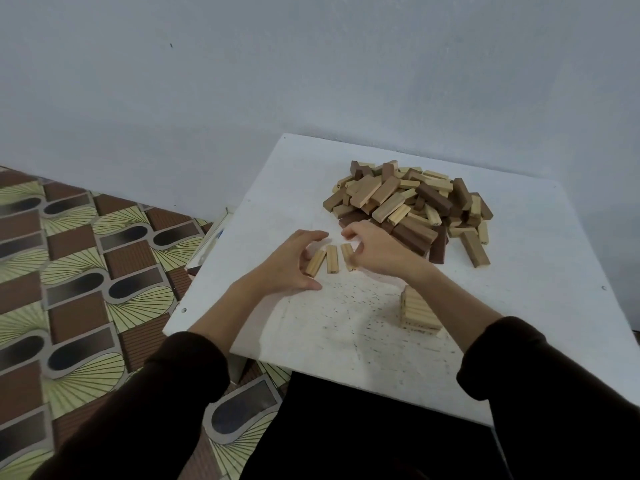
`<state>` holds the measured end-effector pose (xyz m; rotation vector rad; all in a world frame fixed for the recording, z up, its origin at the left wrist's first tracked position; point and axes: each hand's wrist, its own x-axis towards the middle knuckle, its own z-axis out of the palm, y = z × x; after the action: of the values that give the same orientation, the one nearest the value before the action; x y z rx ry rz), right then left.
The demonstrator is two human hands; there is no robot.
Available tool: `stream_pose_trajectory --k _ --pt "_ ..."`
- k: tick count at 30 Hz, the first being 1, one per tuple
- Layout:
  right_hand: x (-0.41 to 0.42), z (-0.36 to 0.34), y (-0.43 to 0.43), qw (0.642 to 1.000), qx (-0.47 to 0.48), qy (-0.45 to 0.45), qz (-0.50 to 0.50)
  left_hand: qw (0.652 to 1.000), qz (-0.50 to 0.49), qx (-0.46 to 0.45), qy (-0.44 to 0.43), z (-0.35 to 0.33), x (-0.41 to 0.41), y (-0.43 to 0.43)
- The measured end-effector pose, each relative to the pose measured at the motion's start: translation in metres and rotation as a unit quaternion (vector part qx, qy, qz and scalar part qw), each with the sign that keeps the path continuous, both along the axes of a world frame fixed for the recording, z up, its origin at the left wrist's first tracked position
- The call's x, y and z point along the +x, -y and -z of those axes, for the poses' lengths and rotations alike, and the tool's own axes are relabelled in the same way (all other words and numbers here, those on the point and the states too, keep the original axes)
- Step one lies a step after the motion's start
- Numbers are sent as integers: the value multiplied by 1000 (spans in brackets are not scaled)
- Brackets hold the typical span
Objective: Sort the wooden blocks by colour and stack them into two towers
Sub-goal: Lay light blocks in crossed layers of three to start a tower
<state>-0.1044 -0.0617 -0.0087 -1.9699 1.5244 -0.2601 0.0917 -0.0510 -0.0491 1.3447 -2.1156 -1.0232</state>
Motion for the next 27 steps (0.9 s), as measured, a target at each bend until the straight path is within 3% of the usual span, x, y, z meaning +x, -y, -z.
stream_pose_trajectory --k 7,27 --pt "5 10 -6 998 22 2 -58 1000 9 -12 -1 2 -4 4" --pt "12 17 -7 998 -4 42 -40 999 -6 -34 -16 4 -12 2"
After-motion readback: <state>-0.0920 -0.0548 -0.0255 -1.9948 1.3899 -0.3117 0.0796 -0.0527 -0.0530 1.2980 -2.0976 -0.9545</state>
